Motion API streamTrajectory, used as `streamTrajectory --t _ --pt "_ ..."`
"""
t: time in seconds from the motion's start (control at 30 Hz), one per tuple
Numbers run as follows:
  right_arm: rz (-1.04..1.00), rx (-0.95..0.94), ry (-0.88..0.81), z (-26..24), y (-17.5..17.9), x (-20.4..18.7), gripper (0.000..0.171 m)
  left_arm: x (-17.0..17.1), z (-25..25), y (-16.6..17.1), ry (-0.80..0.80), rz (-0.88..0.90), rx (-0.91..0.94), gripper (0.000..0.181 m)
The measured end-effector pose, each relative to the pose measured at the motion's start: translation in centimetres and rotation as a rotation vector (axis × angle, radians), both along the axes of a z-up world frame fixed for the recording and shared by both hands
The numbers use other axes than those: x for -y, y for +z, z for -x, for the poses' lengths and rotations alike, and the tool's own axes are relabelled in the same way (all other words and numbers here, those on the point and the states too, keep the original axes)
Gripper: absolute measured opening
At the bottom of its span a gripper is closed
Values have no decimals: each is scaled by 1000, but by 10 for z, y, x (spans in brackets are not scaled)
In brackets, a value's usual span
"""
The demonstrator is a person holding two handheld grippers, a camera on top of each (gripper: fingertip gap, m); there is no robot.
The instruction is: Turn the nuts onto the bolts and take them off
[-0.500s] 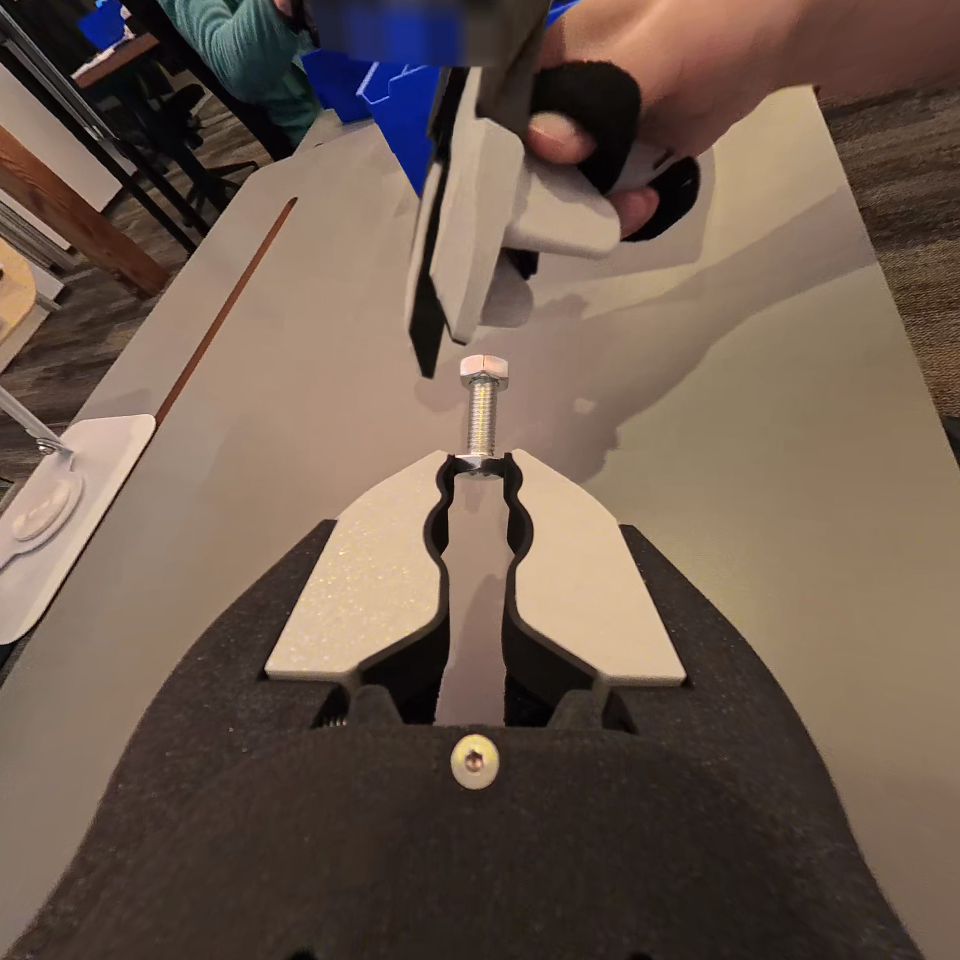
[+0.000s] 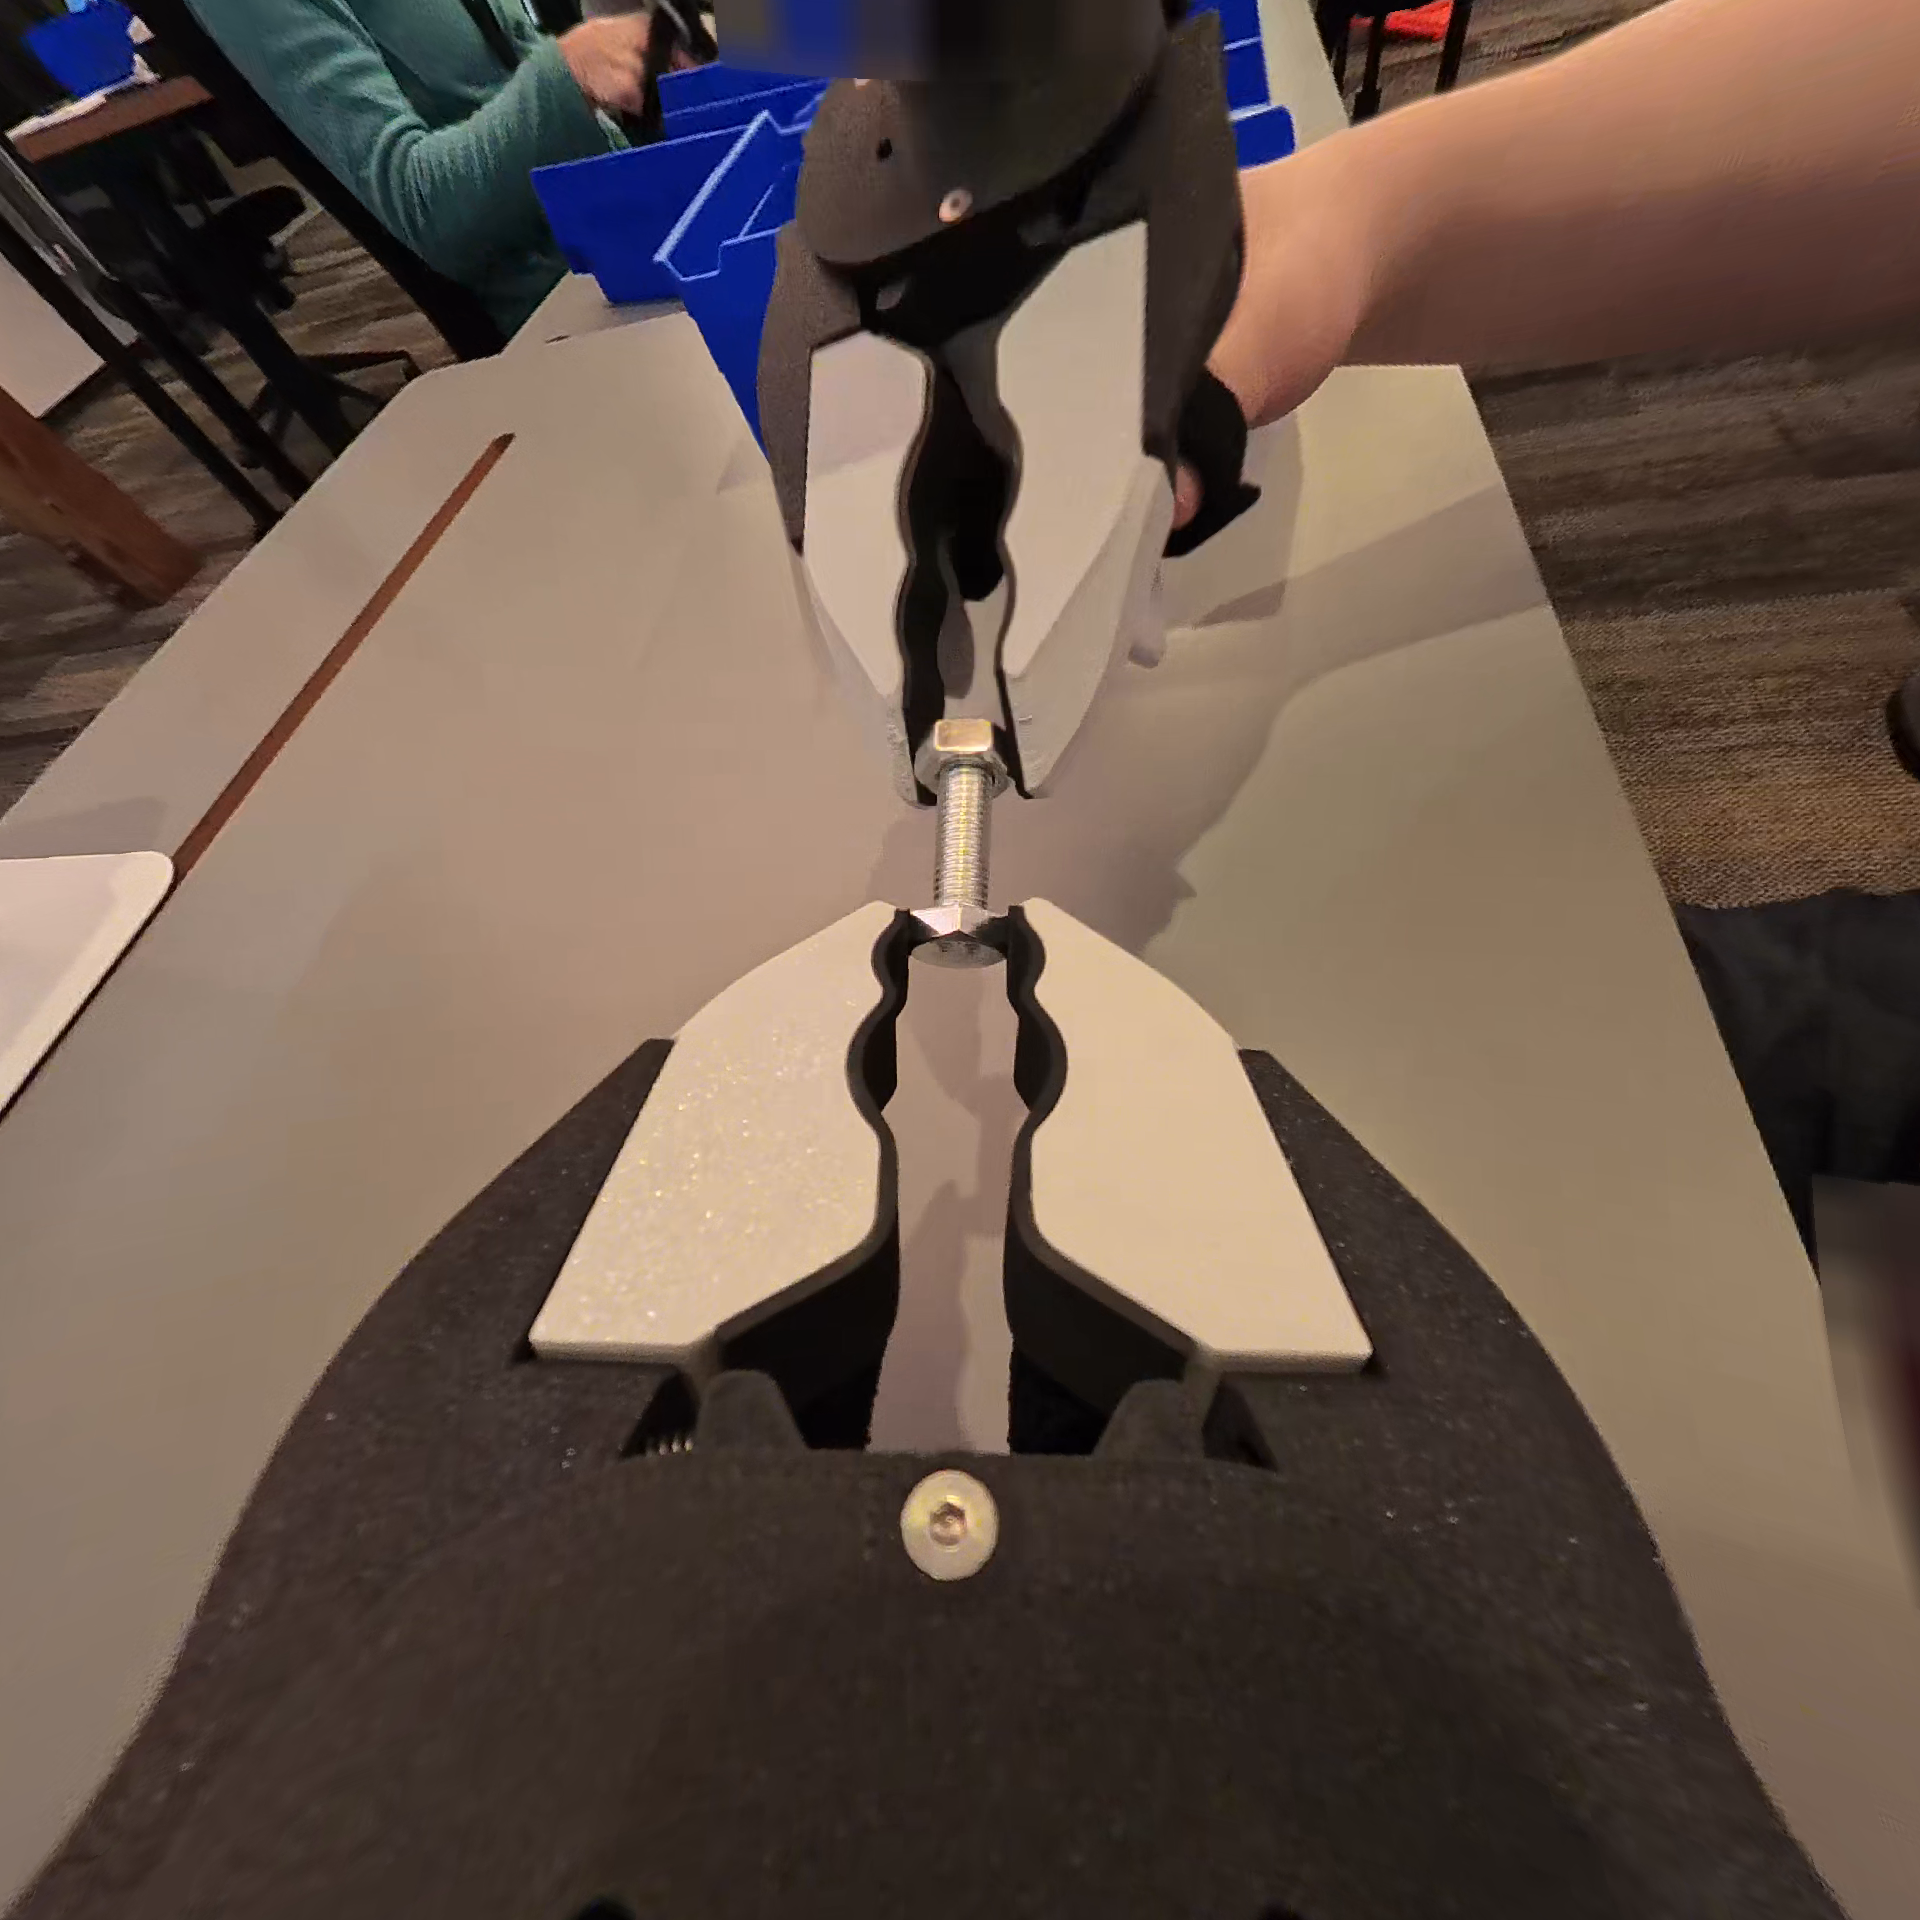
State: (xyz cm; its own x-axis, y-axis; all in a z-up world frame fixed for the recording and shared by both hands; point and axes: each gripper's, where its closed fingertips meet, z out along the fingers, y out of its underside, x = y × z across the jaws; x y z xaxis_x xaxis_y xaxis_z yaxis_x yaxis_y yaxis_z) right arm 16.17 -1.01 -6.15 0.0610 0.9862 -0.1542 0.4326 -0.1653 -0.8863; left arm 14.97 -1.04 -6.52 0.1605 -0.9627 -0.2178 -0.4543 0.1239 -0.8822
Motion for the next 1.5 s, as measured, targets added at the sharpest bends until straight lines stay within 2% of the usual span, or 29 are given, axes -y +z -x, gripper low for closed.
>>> streamTrajectory --t 0.07,0.13,0.2,0.3,0.33,0.37,0.47,0.53,0.67,0.87,0.97,1.07,1.1,1.13,1.23,1.3,1.33,1.37,1.43,1.5 --pt "-73 13 2 0 2 -1 18 0 0 1 2 -10 3 18" --pt "-9 -39 -40 2 7 -3 21 -4 1 2 24 -44 3 18" --pt "239 -134 -92 4 17 -3 39 -8 3 2 43 -74 -10 17" --pt "610 -228 -214 2 20 -13 44 -9 2 3 52 -101 -12 18" --pt "683 -237 -233 1 18 -15 40 -8 2 3 49 -104 -13 18" --pt "722 -218 -244 0 13 -15 43 -8 1 3 50 -106 -11 18" --pt "730 -140 -235 0 1 -9 35 -9 2 3 53 -112 -17 18" --pt "730 -135 -198 2 4 -4 18 -9 2 2 55 -109 -17 18" --pt "508 -72 -112 0 4 0 18 -5 2 2 26 -54 -4 18" --pt "-191 -1 83 -2 8 12 18 11 -1 6 -72 89 51 18" --pt "-300 -16 75 -1 12 12 18 13 0 10 -86 121 80 18" --pt "-147 -91 9 1 17 9 23 10 1 13 -67 65 79 17" --pt "-70 -117 -44 1 19 4 38 7 1 13 -52 45 76 17" --pt "20 -140 -85 0 21 0 45 4 2 13 -33 19 68 17" --pt "383 -164 -226 -5 15 -11 51 -4 3 13 20 -80 42 17" --pt "642 -195 -263 -5 13 -10 48 -5 2 13 32 -123 32 17" --pt "737 -210 -265 -4 12 -8 52 -5 1 13 36 -143 30 17" --pt "813 -221 -268 -3 11 -7 49 -5 1 13 38 -163 24 17" --pt "916 -261 -264 0 13 -5 49 -6 1 12 43 -198 6 17" --pt "957 -255 -263 1 12 -4 34 -6 0 11 47 -225 -3 17"
